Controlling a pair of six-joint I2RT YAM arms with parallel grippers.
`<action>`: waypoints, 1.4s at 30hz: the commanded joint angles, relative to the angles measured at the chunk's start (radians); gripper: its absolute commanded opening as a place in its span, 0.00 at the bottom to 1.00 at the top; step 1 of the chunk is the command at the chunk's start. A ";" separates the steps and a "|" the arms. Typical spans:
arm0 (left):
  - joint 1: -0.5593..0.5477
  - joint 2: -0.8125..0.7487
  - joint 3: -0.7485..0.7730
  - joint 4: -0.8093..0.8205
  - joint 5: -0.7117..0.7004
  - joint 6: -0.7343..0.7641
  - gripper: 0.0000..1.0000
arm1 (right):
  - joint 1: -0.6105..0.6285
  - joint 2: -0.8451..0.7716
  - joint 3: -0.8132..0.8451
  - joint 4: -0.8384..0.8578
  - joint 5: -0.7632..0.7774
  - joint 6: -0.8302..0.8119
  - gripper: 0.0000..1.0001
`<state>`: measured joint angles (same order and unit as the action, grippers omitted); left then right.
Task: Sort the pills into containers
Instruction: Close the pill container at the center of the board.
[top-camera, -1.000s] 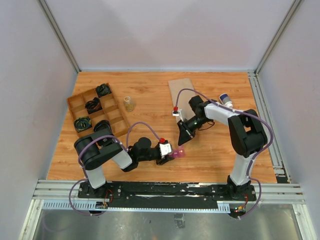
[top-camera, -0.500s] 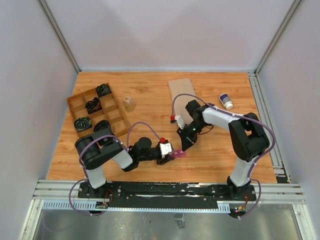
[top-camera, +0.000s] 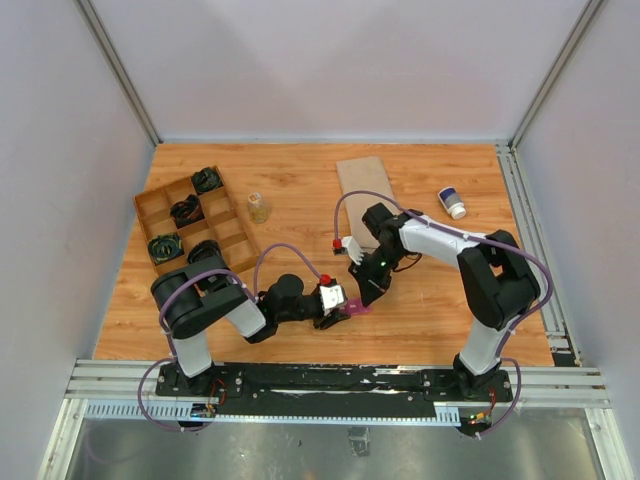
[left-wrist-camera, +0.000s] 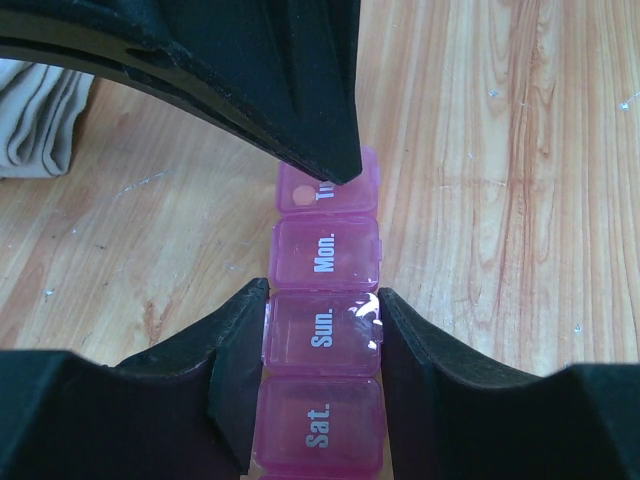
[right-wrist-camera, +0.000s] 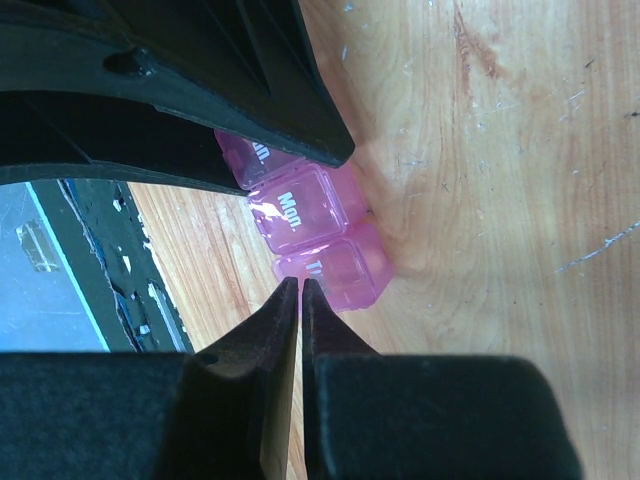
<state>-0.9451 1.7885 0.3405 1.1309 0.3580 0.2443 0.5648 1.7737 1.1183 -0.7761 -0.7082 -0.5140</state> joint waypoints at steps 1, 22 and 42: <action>-0.011 0.037 -0.010 -0.077 0.002 -0.016 0.41 | 0.015 -0.031 -0.003 -0.025 0.014 -0.019 0.06; -0.011 0.050 -0.010 -0.064 0.014 -0.016 0.40 | 0.029 0.138 0.000 0.011 0.222 0.050 0.01; -0.011 -0.085 -0.006 -0.073 0.000 -0.131 0.68 | -0.089 -0.180 0.023 -0.068 -0.139 -0.092 0.15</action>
<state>-0.9463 1.7771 0.3367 1.1160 0.3561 0.1886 0.5198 1.6695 1.1229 -0.8112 -0.7933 -0.5617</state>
